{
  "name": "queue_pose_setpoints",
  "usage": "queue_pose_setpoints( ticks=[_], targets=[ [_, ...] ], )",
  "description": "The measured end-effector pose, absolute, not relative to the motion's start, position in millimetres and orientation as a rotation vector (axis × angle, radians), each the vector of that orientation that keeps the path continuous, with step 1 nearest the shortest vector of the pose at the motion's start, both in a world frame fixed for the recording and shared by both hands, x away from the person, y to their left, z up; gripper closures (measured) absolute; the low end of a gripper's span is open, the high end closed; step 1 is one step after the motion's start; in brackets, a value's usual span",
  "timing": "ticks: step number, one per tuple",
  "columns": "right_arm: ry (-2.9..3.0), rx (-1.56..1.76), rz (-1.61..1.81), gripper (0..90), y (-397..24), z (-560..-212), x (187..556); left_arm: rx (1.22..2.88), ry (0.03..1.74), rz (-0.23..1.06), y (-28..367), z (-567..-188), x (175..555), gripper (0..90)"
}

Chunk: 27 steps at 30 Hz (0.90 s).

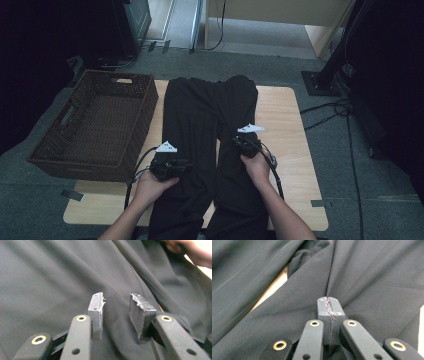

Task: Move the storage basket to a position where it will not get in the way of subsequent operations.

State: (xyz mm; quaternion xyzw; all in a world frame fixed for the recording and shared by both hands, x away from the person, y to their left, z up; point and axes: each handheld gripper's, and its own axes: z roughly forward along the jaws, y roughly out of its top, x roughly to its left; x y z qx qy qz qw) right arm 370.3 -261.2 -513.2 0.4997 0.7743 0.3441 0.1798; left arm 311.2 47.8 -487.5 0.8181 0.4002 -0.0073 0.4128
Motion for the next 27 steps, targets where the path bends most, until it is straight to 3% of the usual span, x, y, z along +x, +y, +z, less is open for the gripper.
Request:
queue_pose_setpoints(
  ticks=[17,23,27],
  targets=[
    [2.271,1.360,1.026,89.3,-266.2,-513.4,315.6,2.093,1.080,0.083,41.3,-491.7,391.3,46.7],
    [2.260,1.351,1.047,88.8,-267.3,-515.1,312.6,2.133,1.096,0.127,27.2,-501.5,408.9,47.2],
    [2.254,1.362,1.058,88.8,-267.4,-515.5,312.5,2.131,1.088,0.155,23.8,-505.5,410.3,53.2]
  ],
)
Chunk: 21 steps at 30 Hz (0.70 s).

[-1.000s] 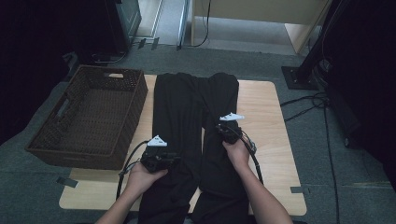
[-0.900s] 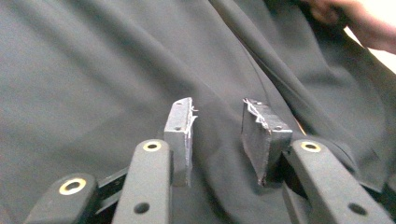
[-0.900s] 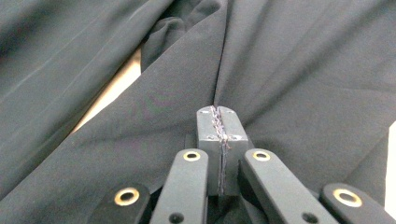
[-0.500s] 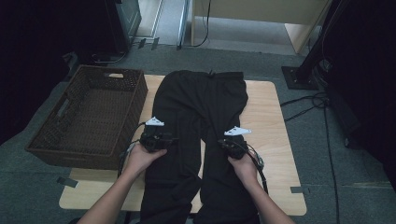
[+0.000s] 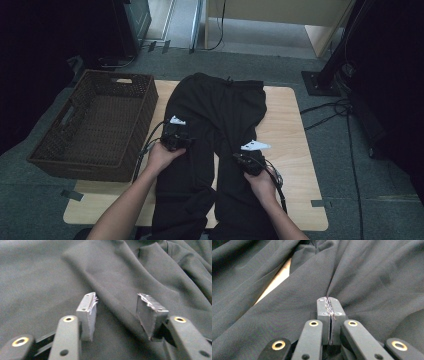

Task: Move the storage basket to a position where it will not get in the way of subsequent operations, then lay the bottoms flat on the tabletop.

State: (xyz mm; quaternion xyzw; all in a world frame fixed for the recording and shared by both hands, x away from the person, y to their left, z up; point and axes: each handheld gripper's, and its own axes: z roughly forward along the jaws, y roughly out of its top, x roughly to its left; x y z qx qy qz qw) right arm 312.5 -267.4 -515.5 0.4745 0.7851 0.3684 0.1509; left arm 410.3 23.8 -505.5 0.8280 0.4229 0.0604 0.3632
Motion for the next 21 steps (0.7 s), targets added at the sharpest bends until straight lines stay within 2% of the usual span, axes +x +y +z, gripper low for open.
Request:
queue_pose_setpoints(
  ticks=[2,6,9,21],
  targets=[
    [2.255,1.357,1.059,88.7,-267.9,-515.8,312.3,2.136,1.086,0.177,23.3,-506.0,409.0,58.7],
    [2.250,1.342,1.045,88.3,-268.4,-515.8,312.8,2.167,1.058,0.217,22.5,-506.7,404.5,80.1],
    [2.255,1.348,1.036,88.3,-270.6,-515.0,313.0,2.163,1.051,0.171,23.8,-507.4,400.0,89.3],
    [2.307,1.397,1.041,85.9,-283.0,-506.6,289.2,2.258,0.936,0.072,27.2,-502.9,346.4,89.9]
  ],
)
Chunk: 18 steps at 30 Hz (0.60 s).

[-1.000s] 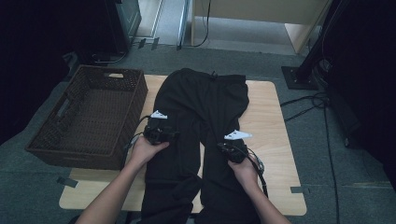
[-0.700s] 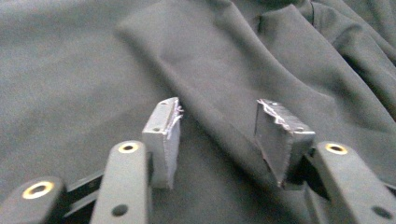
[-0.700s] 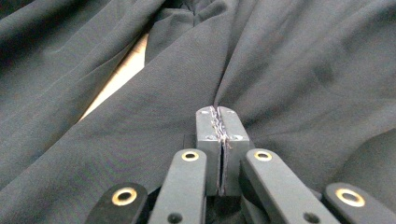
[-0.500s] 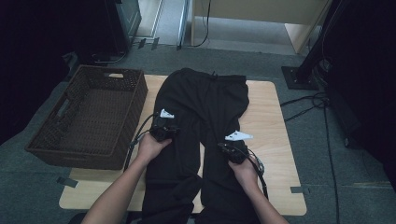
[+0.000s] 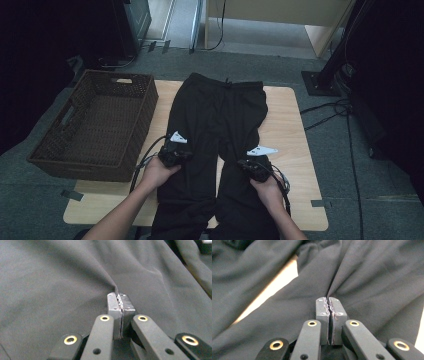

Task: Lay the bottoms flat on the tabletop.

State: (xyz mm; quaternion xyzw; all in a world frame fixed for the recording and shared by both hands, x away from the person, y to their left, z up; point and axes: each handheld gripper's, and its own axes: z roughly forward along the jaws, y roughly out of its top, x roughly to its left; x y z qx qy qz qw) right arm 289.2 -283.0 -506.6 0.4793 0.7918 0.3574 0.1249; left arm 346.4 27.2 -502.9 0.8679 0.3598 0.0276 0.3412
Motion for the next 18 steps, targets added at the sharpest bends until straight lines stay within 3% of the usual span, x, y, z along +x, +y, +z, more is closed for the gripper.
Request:
queue_pose_setpoints(
  ticks=[4,7,11,18],
  targets=[
    [2.257,1.379,1.115,73.4,-286.5,-499.0,286.7,2.259,0.923,0.032,29.3,-500.7,332.8,87.4],
    [2.196,1.370,1.145,59.9,-289.8,-496.2,295.1,2.183,0.987,0.036,32.0,-494.9,339.6,62.3],
    [2.134,1.395,1.125,51.2,-296.6,-494.5,316.0,2.112,1.042,0.055,36.4,-486.8,360.3,51.9],
    [2.084,1.457,1.070,43.9,-304.2,-496.2,364.5,2.110,1.136,0.159,37.0,-494.9,409.1,48.0]
  ],
)
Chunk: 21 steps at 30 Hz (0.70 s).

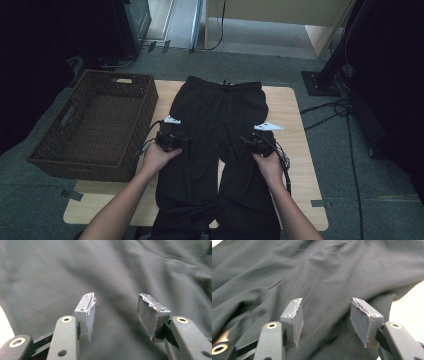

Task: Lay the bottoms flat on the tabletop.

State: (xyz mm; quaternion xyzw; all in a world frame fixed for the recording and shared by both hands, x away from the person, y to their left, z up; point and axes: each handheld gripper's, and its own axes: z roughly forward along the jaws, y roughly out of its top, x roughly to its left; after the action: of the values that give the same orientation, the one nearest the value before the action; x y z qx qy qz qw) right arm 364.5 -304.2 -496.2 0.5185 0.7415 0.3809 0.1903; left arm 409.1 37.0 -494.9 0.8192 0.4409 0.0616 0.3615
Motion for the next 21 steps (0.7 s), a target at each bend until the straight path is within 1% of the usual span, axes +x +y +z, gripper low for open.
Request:
queue_pose_setpoints(
  ticks=[6,13,16,17,18,21],
  targets=[
    [2.083,1.475,1.003,44.9,-298.1,-505.9,387.3,2.117,1.163,0.241,37.0,-504.0,423.5,45.7],
    [2.080,1.495,0.944,44.6,-293.8,-515.7,393.5,2.160,1.102,0.353,31.8,-508.0,417.5,45.6],
    [2.073,1.473,0.936,47.2,-293.6,-516.9,391.9,2.189,1.072,0.387,31.8,-508.0,415.0,50.1],
    [2.069,1.448,0.935,47.9,-293.3,-518.2,390.8,2.198,1.067,0.402,31.5,-507.7,414.2,54.4],
    [2.058,1.450,0.945,49.3,-293.7,-519.3,389.5,2.201,1.057,0.402,31.3,-507.8,413.5,56.9],
    [2.044,1.437,0.958,56.9,-298.0,-520.5,387.9,2.201,1.037,0.388,32.0,-507.9,411.2,69.1]
  ],
)
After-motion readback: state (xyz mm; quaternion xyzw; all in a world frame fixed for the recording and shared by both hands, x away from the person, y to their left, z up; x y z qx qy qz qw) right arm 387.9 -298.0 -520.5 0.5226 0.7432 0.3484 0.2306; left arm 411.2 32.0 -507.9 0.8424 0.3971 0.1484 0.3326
